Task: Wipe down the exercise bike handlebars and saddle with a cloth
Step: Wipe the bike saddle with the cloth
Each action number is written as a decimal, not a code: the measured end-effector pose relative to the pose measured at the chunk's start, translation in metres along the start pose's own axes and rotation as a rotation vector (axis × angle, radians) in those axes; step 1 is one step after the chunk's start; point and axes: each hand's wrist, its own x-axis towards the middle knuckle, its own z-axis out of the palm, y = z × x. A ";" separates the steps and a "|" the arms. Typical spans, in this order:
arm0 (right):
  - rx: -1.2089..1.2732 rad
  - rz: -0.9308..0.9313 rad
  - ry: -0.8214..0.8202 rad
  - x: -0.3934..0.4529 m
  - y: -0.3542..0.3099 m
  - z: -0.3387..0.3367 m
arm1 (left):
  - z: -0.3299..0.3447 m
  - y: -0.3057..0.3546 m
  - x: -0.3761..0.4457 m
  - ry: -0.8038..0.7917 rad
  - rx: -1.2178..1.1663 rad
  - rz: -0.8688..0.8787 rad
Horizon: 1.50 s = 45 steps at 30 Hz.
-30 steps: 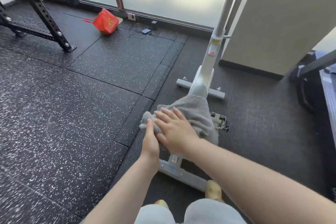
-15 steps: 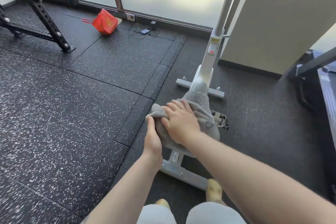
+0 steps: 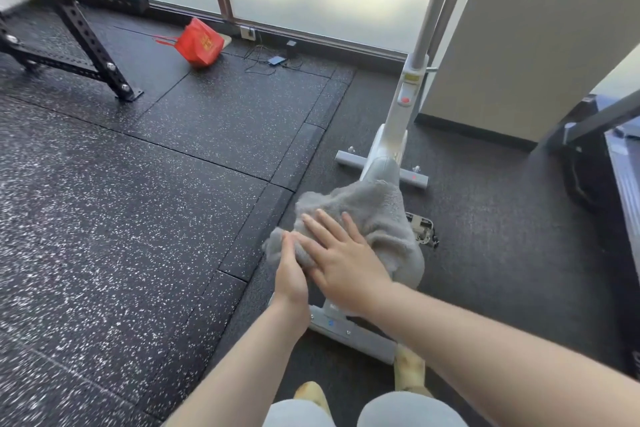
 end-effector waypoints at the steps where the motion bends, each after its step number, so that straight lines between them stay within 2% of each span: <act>1: 0.049 -0.089 -0.087 0.005 0.014 -0.011 | 0.000 0.000 0.001 0.015 0.016 0.002; 3: 0.085 -0.149 -0.160 0.030 0.038 -0.025 | 0.006 0.002 -0.001 0.043 0.035 0.011; 4: 0.049 -0.096 -0.151 0.041 0.043 -0.024 | 0.009 0.003 -0.002 0.044 0.037 0.021; 7: 0.008 0.222 0.039 0.036 0.013 -0.006 | 0.014 0.003 -0.005 -0.013 0.021 0.003; 8: 0.028 0.239 0.061 0.023 -0.001 -0.001 | 0.012 0.002 -0.003 -0.023 0.005 0.000; 9: 0.030 0.157 0.063 0.011 -0.006 0.001 | 0.010 0.003 -0.003 -0.008 0.011 -0.002; 11: 0.056 -0.087 -0.041 0.007 0.013 -0.008 | 0.007 0.003 -0.001 0.012 0.037 0.010; 13: 0.044 -0.164 -0.115 0.026 0.038 -0.023 | 0.005 0.003 0.001 0.011 0.048 0.034; 14: -0.006 -0.095 -0.089 0.037 0.044 -0.025 | 0.005 0.004 0.000 0.003 0.061 0.049; 17: 0.008 0.307 0.080 0.041 0.022 -0.010 | 0.005 0.006 0.001 -0.065 0.102 0.026; 18: 0.056 0.335 0.088 0.030 0.010 -0.004 | 0.002 0.006 0.001 -0.080 0.091 0.026; 20: 0.005 0.214 0.083 0.004 -0.002 0.006 | -0.003 0.009 0.003 -0.088 0.060 0.015; 22: 0.027 -0.001 -0.022 0.005 0.010 -0.005 | -0.005 0.010 0.007 -0.074 0.034 0.004; 24: 0.060 -0.115 -0.121 0.027 0.028 -0.021 | -0.002 0.010 0.008 -0.058 0.051 0.019; 26: 0.034 -0.010 -0.080 0.045 0.035 -0.023 | 0.001 0.010 0.007 -0.073 0.064 0.029; 28: 0.012 0.287 0.070 0.042 0.015 -0.012 | 0.002 0.010 0.007 -0.083 0.061 0.004; 29: 0.058 0.380 0.116 0.034 -0.002 -0.003 | 0.001 0.012 0.006 -0.089 0.049 -0.017; 30: 0.080 0.388 0.110 0.023 -0.018 0.003 | 0.001 0.014 0.004 -0.108 0.022 -0.034; 32: 0.029 0.241 0.058 0.011 -0.026 0.010 | -0.002 0.012 0.004 -0.110 -0.035 -0.046; 34: 0.007 0.007 -0.030 0.021 -0.002 -0.006 | -0.002 0.009 0.005 -0.089 -0.018 -0.019; 36: -0.019 -0.060 -0.091 0.035 0.025 -0.021 | -0.002 0.007 0.006 -0.071 0.035 0.000; 40: -0.043 0.363 0.051 0.022 0.027 -0.013 | -0.004 0.010 0.008 -0.084 0.125 -0.021; 43: -0.062 0.365 0.190 -0.033 0.005 0.000 | -0.007 0.010 0.006 -0.093 0.178 -0.024; 45: -0.088 0.334 0.158 -0.054 -0.004 0.003 | -0.004 0.010 0.003 -0.079 0.187 -0.020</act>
